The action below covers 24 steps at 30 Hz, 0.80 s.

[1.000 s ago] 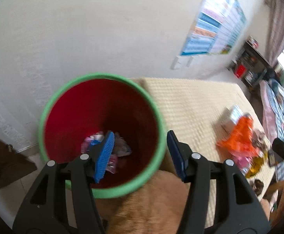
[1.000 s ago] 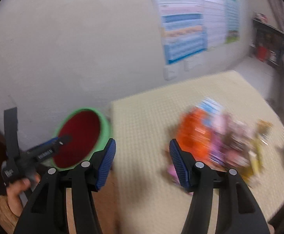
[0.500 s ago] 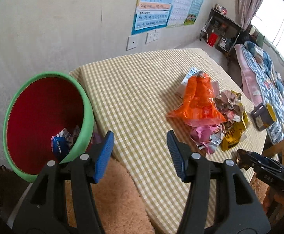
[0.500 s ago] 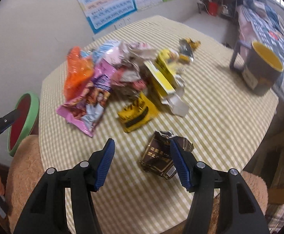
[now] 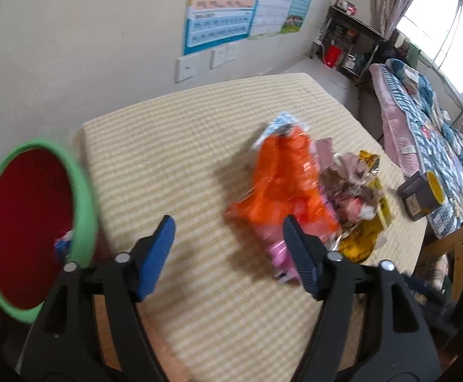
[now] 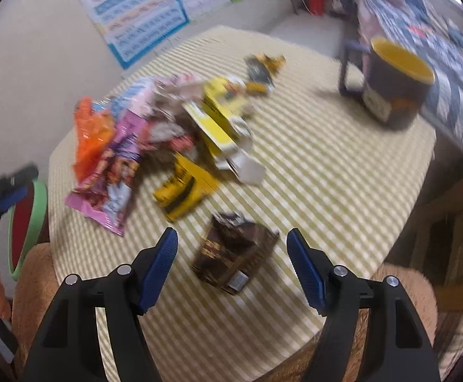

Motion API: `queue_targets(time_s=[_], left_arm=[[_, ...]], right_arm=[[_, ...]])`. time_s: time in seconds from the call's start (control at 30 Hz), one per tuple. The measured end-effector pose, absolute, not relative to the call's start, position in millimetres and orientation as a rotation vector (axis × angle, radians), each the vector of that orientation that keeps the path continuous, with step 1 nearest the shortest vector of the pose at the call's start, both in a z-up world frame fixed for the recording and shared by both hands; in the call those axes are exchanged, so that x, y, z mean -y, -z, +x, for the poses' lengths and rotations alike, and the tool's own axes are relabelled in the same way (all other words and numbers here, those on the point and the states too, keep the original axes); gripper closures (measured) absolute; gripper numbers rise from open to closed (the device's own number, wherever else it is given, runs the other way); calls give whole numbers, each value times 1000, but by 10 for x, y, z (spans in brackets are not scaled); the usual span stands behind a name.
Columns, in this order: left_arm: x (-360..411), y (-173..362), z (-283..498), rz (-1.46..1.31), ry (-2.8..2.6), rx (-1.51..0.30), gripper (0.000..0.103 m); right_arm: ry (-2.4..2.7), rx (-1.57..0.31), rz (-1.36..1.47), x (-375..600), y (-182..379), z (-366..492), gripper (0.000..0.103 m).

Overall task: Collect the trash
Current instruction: 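Grasp the orange bag with the left gripper while the right approaches the brown box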

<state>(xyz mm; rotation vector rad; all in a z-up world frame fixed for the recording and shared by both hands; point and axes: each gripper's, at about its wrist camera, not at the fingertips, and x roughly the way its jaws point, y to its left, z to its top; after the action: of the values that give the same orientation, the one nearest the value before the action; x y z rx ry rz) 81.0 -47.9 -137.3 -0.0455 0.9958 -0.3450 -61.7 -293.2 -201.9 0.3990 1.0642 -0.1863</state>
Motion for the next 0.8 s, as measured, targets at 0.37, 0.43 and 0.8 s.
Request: queue_targets(time_s=[0.37, 0.43, 0.8], left_arm=[[1014, 1869, 1440, -92, 364, -1142, 27], [994, 1959, 1481, -112, 365, -1192, 39], [520, 1568, 1049, -65, 344, -1066, 44]], right_arm=[[172, -1084, 451, 3022, 2090, -727, 34], [169, -1088, 456, 3021, 2111, -728, 34], [162, -1099, 464, 2994, 2168, -646, 34]])
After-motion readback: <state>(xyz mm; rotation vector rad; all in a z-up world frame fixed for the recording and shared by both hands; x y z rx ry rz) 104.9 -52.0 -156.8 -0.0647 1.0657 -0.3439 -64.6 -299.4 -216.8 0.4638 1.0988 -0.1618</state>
